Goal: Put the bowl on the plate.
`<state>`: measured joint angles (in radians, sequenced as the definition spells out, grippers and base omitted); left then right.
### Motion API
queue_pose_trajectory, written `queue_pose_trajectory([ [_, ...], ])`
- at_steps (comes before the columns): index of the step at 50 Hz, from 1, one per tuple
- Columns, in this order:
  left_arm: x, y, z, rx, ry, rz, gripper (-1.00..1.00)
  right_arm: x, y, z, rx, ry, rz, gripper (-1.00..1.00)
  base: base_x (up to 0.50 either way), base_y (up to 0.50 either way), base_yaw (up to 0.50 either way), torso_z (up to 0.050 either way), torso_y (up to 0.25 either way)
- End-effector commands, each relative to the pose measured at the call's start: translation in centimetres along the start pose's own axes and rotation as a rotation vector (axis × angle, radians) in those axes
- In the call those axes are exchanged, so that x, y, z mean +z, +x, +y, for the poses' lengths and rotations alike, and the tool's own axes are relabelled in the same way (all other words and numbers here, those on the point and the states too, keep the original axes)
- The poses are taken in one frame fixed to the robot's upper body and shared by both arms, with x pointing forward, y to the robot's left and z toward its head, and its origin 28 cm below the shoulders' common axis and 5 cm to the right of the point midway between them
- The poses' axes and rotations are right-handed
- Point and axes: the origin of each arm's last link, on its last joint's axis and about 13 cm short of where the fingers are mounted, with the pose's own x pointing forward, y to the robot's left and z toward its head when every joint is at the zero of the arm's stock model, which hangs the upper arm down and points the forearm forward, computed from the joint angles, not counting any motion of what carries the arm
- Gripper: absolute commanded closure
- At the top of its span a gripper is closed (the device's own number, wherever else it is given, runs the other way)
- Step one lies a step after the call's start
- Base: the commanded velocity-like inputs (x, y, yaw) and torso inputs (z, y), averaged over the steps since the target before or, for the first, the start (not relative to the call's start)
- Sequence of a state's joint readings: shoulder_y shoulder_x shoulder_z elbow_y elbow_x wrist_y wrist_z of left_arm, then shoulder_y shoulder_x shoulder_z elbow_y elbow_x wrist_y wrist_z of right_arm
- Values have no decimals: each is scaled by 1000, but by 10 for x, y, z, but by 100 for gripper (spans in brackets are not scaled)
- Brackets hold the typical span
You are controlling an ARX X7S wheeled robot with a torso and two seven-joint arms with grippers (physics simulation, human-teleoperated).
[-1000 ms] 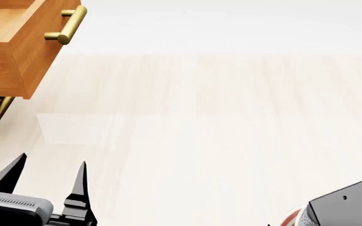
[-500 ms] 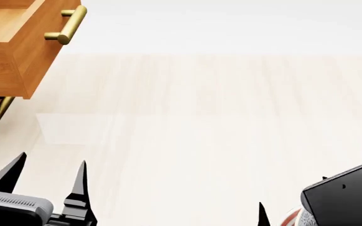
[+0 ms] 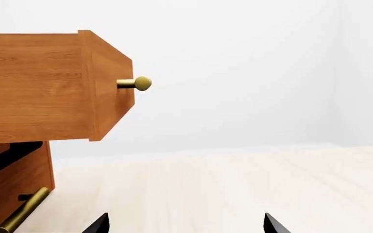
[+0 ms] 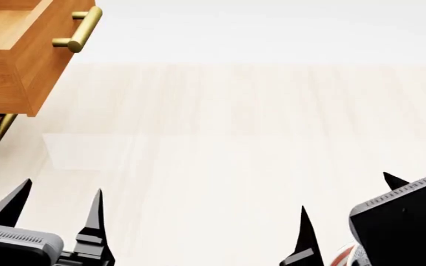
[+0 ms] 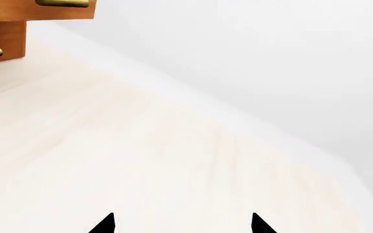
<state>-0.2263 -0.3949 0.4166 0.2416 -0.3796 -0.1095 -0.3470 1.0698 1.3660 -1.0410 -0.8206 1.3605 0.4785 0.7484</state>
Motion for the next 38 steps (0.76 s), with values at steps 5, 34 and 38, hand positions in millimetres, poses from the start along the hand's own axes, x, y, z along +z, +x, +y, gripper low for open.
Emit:
queue_pose_trajectory([
  [5, 1, 0, 0, -2, 2, -2, -100, 7, -3, 2, -6, -21, -77, -100, 0, 0, 0, 0, 0],
  [34, 1, -1, -1, -2, 3, 0, -100, 23, -11, 4, -14, -56, -246, -100, 0, 0, 0, 0, 0],
  [38, 2, -1, -1, -3, 3, -2, -100, 25, -12, 5, -15, -69, -266, -100, 0, 0, 0, 0, 0],
])
